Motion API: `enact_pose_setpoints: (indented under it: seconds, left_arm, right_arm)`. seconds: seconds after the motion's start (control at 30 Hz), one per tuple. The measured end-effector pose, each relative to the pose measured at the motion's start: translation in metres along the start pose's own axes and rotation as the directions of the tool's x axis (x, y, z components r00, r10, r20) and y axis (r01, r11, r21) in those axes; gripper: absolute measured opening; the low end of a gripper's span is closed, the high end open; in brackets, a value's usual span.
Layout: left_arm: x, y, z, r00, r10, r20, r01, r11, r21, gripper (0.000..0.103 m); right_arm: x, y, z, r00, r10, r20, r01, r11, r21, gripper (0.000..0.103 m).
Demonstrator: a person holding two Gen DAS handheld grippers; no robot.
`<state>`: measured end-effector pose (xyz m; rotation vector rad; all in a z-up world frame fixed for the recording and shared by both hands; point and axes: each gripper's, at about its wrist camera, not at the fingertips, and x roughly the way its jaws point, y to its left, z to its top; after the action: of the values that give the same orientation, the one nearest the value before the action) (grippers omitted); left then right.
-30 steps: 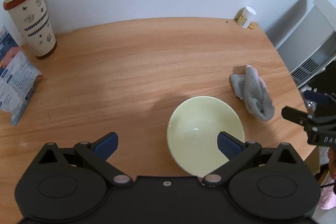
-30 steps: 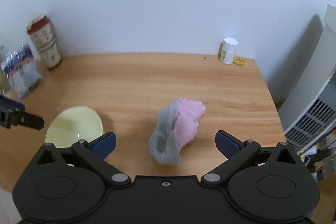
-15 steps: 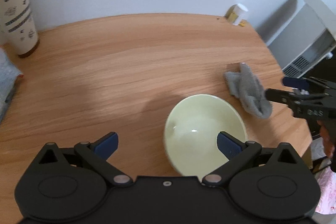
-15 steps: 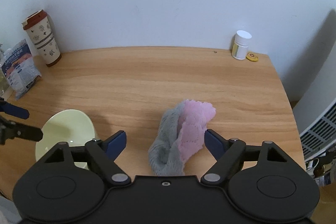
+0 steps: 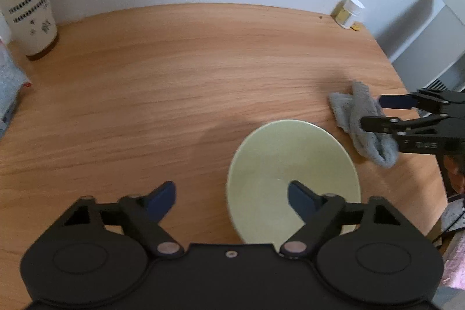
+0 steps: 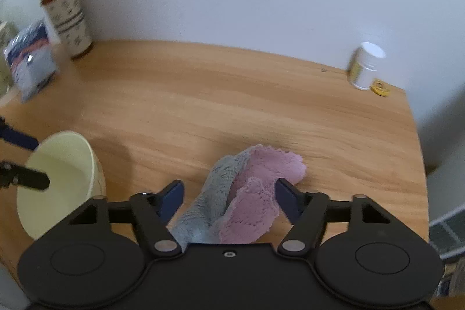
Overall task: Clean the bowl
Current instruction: 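Grasp the bowl rim with the left tool while the right tool grasps the grey-pink cloth, then lift and tilt the bowl with the left tool while the right tool wipes it with the cloth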
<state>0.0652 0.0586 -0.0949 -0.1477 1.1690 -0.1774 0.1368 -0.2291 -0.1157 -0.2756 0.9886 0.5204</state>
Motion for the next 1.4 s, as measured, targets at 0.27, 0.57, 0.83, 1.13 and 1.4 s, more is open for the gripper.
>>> enact_pose_setpoints:
  seconds: [0.27,0.57,0.83,1.13,1.4]
  left_arm:
    - [0.006,0.0,-0.005,1.0,0.019,0.007,-0.019,0.999,-0.047,0.063]
    - [0.001,-0.002,-0.006,1.0,0.012,0.01,-0.011,0.999,-0.043,0.046]
    - [0.0,-0.004,-0.006,1.0,-0.017,0.001,0.017,1.0,-0.024,0.028]
    - [0.006,-0.001,-0.003,0.998,-0.046,-0.037,0.045,0.999,-0.022,0.028]
    - [0.008,0.007,-0.004,0.996,-0.074,-0.054,0.07,0.995,-0.066,0.028]
  right_arm:
    - [0.023,-0.001,0.003,0.997,0.044,-0.059,-0.051,0.99,-0.129,0.062]
    - [0.031,0.004,0.005,0.996,0.02,-0.086,-0.038,0.978,-0.207,0.051]
    - [0.023,0.006,0.006,0.993,0.027,-0.115,-0.049,0.98,-0.195,0.031]
    - [0.012,0.002,-0.004,0.988,0.071,-0.137,-0.084,0.993,-0.088,0.027]
    - [0.002,0.006,-0.021,0.987,0.089,-0.131,-0.093,0.995,-0.023,0.027]
